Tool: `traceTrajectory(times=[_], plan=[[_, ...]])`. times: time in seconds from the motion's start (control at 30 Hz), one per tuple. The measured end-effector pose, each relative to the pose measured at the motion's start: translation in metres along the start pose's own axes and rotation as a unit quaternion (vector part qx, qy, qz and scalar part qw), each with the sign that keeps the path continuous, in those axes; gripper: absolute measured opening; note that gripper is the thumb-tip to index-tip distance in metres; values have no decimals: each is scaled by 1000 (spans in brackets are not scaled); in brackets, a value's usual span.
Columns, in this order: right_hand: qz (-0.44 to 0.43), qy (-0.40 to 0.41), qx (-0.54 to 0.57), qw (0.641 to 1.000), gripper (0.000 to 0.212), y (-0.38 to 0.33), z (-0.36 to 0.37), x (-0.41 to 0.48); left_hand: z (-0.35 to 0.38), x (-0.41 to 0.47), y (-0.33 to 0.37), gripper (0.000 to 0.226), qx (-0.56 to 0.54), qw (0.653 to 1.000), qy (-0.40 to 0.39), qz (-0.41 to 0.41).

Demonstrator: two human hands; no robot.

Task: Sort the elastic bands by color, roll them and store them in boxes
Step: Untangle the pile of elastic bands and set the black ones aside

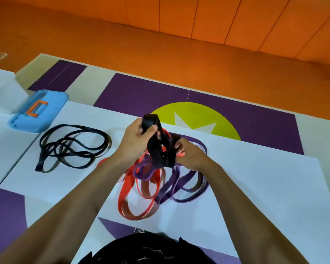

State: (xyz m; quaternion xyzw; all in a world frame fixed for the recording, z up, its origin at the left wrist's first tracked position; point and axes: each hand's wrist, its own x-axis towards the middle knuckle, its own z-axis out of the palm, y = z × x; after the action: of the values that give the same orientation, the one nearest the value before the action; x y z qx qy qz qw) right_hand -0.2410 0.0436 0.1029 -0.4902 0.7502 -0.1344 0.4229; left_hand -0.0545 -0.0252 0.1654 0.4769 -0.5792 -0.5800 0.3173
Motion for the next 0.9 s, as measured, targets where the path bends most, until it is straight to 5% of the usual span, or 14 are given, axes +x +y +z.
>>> traceTrajectory(times=[0.1,0.17,0.27,0.37,0.43,0.5,0.6,0.77,0.9], plan=[[19,39,14,999,27,11,24,11,-5,-5,-1,23,-14,999,24,-28],[48,139,50,988,18,17,32,13,-12,-4,2,21,-41,997,35,-55],[50,319,-95,942,19,23,35,7,-21,-3,4,16,-62,993,49,-85],[-45,429,-65,900,11,8,30,0,-26,-7,4,20,-49,995,40,-78],[-97,382,-3,919,13,-5,34,-6,-28,-10,5,18,-55,995,43,-76],[-120,246,28,961,16,-11,44,-12,-29,-12,6,14,-61,994,45,-77],[-56,49,16,997,26,-3,64,-13,-29,-15,7,13,-56,995,35,-80],[-58,112,-183,975,53,11,75,-1,-30,-23,0,19,-53,994,19,-90],[-113,186,-301,928,54,15,77,7,-29,-25,3,22,-44,995,6,-93]])
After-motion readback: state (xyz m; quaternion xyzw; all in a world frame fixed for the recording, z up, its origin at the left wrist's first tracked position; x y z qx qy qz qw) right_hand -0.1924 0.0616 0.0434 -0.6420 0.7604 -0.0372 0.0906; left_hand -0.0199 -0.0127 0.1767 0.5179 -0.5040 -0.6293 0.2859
